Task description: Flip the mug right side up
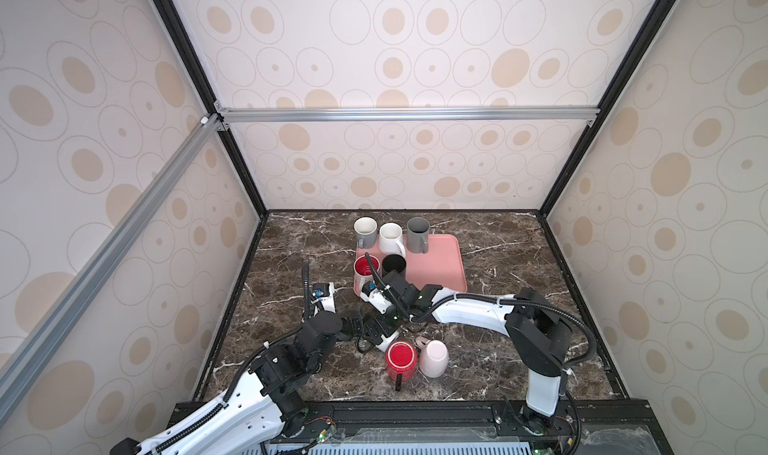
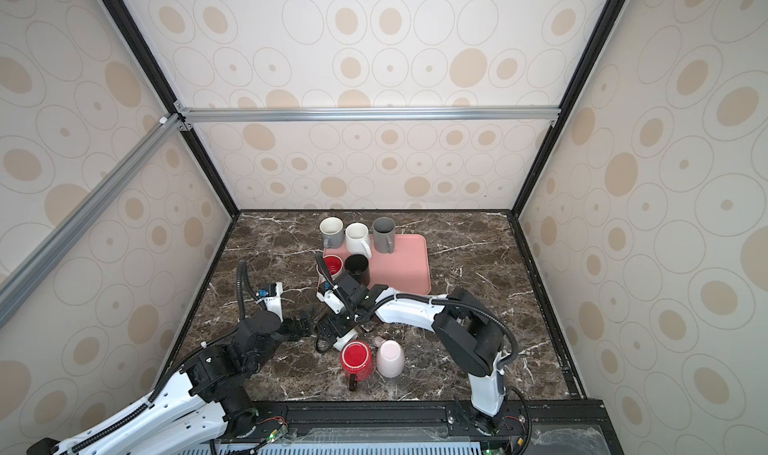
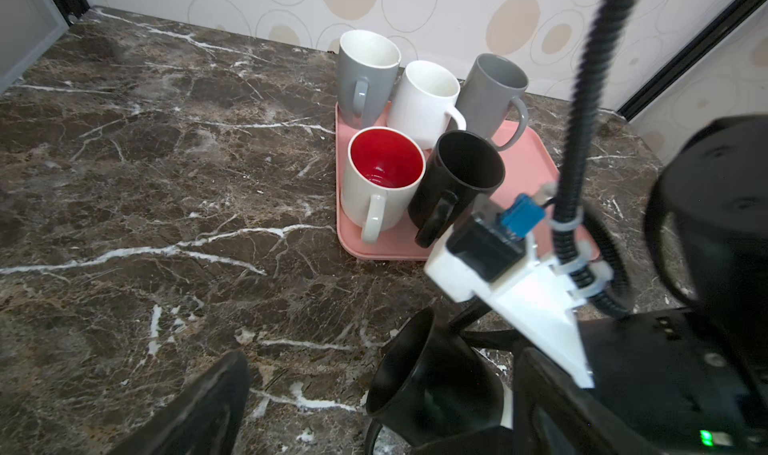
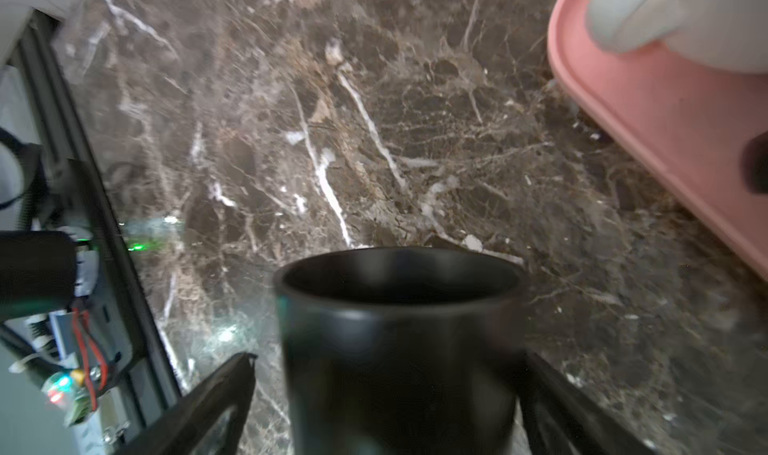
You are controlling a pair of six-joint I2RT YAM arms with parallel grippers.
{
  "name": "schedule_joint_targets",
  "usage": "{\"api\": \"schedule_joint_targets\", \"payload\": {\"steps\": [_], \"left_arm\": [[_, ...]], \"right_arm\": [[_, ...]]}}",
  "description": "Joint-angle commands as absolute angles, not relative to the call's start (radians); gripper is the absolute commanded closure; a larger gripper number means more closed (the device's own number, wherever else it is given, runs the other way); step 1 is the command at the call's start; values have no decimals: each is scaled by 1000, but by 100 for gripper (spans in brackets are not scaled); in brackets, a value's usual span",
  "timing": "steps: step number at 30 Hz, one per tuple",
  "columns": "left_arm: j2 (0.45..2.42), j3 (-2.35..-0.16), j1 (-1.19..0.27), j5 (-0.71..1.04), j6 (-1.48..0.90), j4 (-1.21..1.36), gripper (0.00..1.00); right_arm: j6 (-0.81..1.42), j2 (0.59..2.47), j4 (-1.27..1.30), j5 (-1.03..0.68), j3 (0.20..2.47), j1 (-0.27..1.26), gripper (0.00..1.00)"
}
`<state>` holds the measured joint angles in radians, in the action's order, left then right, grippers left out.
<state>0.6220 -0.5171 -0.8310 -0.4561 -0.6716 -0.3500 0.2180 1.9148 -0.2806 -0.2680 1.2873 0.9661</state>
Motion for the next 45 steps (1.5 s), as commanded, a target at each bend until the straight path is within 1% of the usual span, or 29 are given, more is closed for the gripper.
{"api": "schedule_joint_targets", "payload": {"steps": [1,9,13,19,27,30,32,34,39,45], "left_arm": [[602,-546,-828,-468,-631,-312,1],[593,-533,-828,-447,-610,-282,1],[600,-525,-827,-429,-598,-255,1],[615,-533,-827,-421,-588,-249,1],[620,-535,-827,-407,-574,-249,1],[620,-537,-827,-400,-567,-249,1],[621,-540,-827,-395,-560,-247,1],[624,-548,-827,-387,-546,-245,1],[655,-589,-828,-352,-491,-262,2],[756,-662,-827,-284,-418,-300,9]], "right_arm": [[216,1962,-380,-225,1347,974,2],[195,2017,-440,-206,1382,981,9],[175,2031,-451,-198,1391,986,8],[156,2052,-464,-187,1405,986,13],[136,2041,-470,-165,1405,986,24],[141,2030,-464,-195,1405,976,30],[152,2022,-455,-229,1403,964,38],[163,2013,-443,-264,1400,946,43],[199,1989,-422,-386,1397,890,50],[251,1984,-444,-527,1420,825,53]]}}
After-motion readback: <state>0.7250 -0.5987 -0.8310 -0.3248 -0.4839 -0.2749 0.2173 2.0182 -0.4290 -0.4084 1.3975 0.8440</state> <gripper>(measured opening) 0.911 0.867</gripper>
